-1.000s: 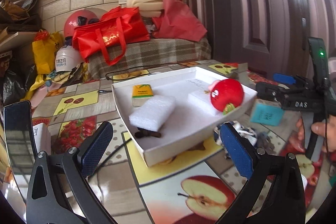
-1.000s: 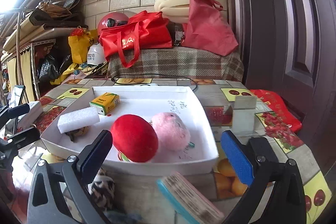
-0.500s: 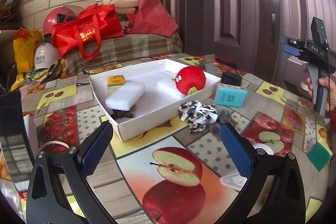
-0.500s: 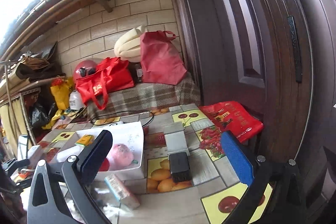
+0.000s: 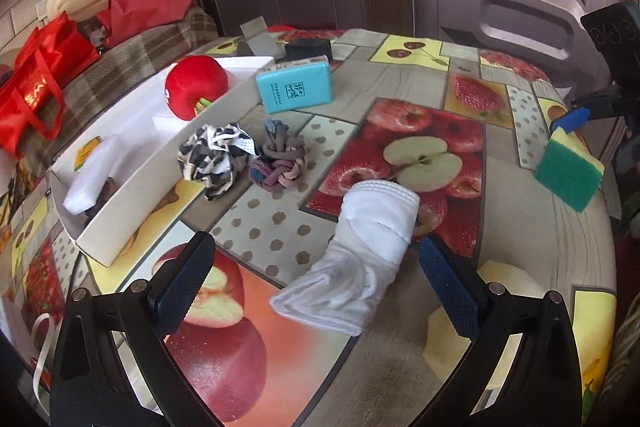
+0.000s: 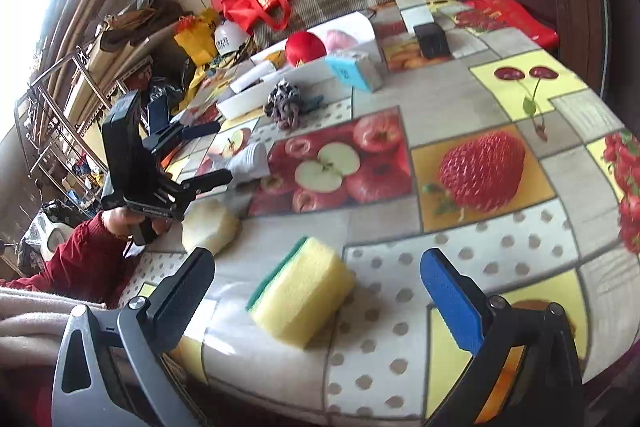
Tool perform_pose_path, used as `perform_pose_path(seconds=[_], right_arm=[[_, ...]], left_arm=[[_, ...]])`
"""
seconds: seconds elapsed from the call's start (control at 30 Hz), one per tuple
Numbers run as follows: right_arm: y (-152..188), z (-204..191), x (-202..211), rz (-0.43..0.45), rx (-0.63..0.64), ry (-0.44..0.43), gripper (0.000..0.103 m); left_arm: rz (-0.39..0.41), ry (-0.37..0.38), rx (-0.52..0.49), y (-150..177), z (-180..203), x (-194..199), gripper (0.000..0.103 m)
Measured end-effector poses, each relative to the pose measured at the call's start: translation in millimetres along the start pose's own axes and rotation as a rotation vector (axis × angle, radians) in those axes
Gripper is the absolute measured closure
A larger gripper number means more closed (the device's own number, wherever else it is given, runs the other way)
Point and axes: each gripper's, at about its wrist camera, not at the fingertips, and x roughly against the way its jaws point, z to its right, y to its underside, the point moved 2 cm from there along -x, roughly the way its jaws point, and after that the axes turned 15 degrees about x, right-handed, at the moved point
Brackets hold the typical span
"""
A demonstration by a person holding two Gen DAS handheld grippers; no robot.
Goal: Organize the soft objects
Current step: 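Grasp the white cloth with the left tool while the right grasps the sponge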
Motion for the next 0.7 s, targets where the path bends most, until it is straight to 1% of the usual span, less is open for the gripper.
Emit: perform_pose_path(seconds=[0.07, 0.1, 0.13, 0.17, 0.2, 0.23, 0.27, 0.3, 0.33, 0.4, 0.43, 0.5, 0.6, 0.67, 0.7], right_arm=[[1, -7, -14, -0.05, -0.008, -0.001, 0.0], [4, -12, -18, -0.068, 0.008, 0.01, 0.001], [6, -16, -21, -0.086, 0.029, 0.033, 0.011], [5, -19, -26, -0.105, 0.054, 0.075, 0.016], [4, -22, -28, -0.119, 0.081, 0.119, 0.026], [2, -24, -30, -0.129, 0.101, 0.148, 0.04], [0, -24, -33, -0.14, 0.112, 0.157, 0.05], [2, -24, -34, -0.145, 0.118, 0.153, 0.069], [1, -22, -37, -0.148, 0.123, 0.152, 0.077], [-4, -17, -38, -0.141, 0.137, 0.169, 0.077], [-6, -15, -36, -0.123, 0.143, 0.18, 0.077], [-19, -7, -33, -0.071, 0.157, 0.212, 0.077], [-47, 7, -27, 0.067, 0.143, 0.254, 0.077], [-65, 16, -31, 0.151, 0.139, 0.279, 0.077], [-73, 19, -36, 0.19, 0.151, 0.305, 0.076]], left_arm=[[-0.031, 0.0, -0.011, 1, 3, -6, 0.001], [-0.047, 0.002, -0.016, 0, 4, -10, 0.003], [-0.065, 0.007, -0.018, 0, 4, -14, 0.007], [-0.084, 0.009, -0.019, 0, 5, -18, 0.008], [-0.097, 0.017, -0.015, -1, 4, -21, 0.011], [-0.1, 0.034, -0.003, -3, 4, -22, 0.023], [-0.106, 0.052, 0.011, -4, 3, -23, 0.031], [-0.111, 0.069, 0.023, -4, 1, -23, 0.05], [-0.107, 0.079, 0.027, -5, 1, -21, 0.066], [-0.08, 0.05, 0.037, -5, -2, -18, 0.066], [-0.056, 0.035, 0.048, -6, -4, -14, 0.066], [0.023, -0.02, 0.106, -10, -16, -2, 0.065], [0.179, -0.176, 0.272, -12, -48, 22, 0.065], [0.297, -0.296, 0.379, -12, -67, 39, 0.065], [0.341, -0.352, 0.423, -12, -76, 45, 0.065]])
